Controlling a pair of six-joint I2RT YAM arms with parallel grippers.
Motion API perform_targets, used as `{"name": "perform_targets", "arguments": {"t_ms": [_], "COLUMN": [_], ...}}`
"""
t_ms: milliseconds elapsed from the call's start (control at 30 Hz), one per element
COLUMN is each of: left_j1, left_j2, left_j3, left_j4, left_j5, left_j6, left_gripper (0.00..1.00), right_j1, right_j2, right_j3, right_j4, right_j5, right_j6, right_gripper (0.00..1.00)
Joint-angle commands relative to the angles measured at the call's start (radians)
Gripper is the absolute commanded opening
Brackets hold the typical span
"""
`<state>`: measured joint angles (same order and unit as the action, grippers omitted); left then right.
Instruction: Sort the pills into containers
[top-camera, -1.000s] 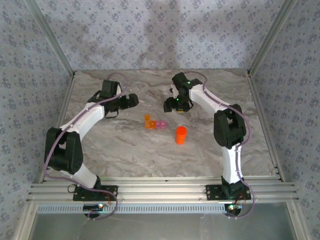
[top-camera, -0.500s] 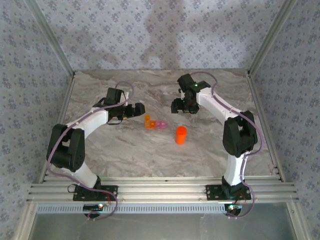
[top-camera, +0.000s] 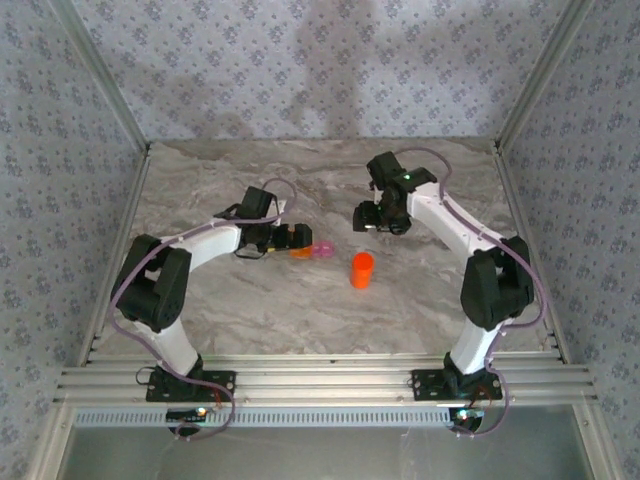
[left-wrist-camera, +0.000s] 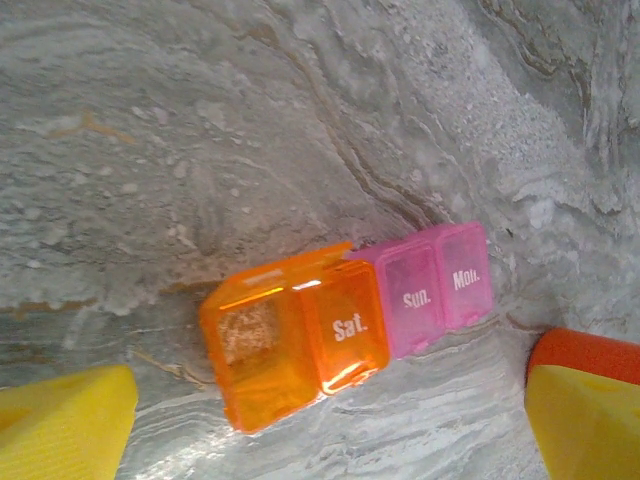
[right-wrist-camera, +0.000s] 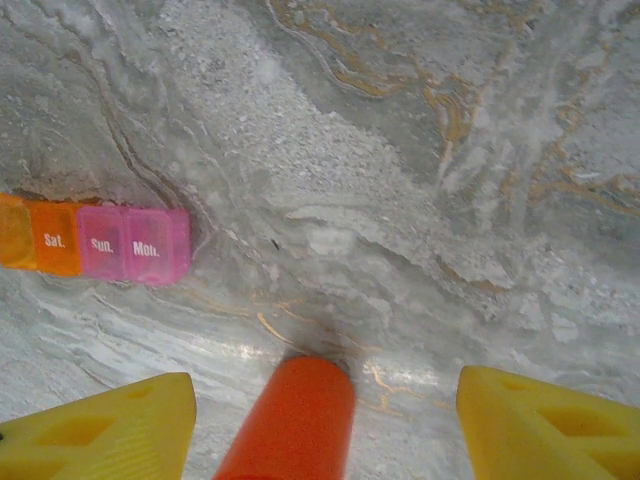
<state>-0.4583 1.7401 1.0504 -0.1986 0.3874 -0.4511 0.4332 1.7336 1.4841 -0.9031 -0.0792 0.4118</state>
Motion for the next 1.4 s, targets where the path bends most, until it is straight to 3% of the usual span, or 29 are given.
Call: {"name": "perform_targets", "arguments": {"t_ms": [0, 500, 800, 1000, 1233, 1367], "left_j1": [-0.025, -0.107, -0.112, -0.081, 0.008, 0.060], "left_j2": [0.029, 0.050, 0.031, -0.070, -0.156, -0.181], "left_j3": [0.039, 0.046, 0.071, 0.072, 0.088, 0.094], "left_j4": [0.020, 0.051, 0.030, -0.002, -0.052, -0.051], "left_j5": [-0.031, -0.092, -0.122, -0.150, -0.155, -0.132], "left_j6": [-0.021, -0.080, -0.068, -0.052, -0.030, 0.004], "left_gripper": [0.99, 0.99, 0.99, 0.99, 0.99, 0.99], "right_j1": [-0.017, -0.046, -0.044, -0.011, 0.079, 0.129], "right_j2": [-0.059, -0.115, -0.140, -0.167, -0.155, -0.146], "right_j3": [-0.037, -0.086, -0.085, -0.094, -0.079, -0.101], "right_j4": [-0.031, -0.053, -0.061, -0.084, -0.149, -0.124], "right_j5": [-0.028, -0.091, -0.110, -0.099, 0.054, 0.081], "right_j6": [0.019, -0.001, -0.010, -0.011, -0.047, -0.039], "right_gripper": [0.71, 0.72, 0.71, 0.71, 0.73, 0.76]}}
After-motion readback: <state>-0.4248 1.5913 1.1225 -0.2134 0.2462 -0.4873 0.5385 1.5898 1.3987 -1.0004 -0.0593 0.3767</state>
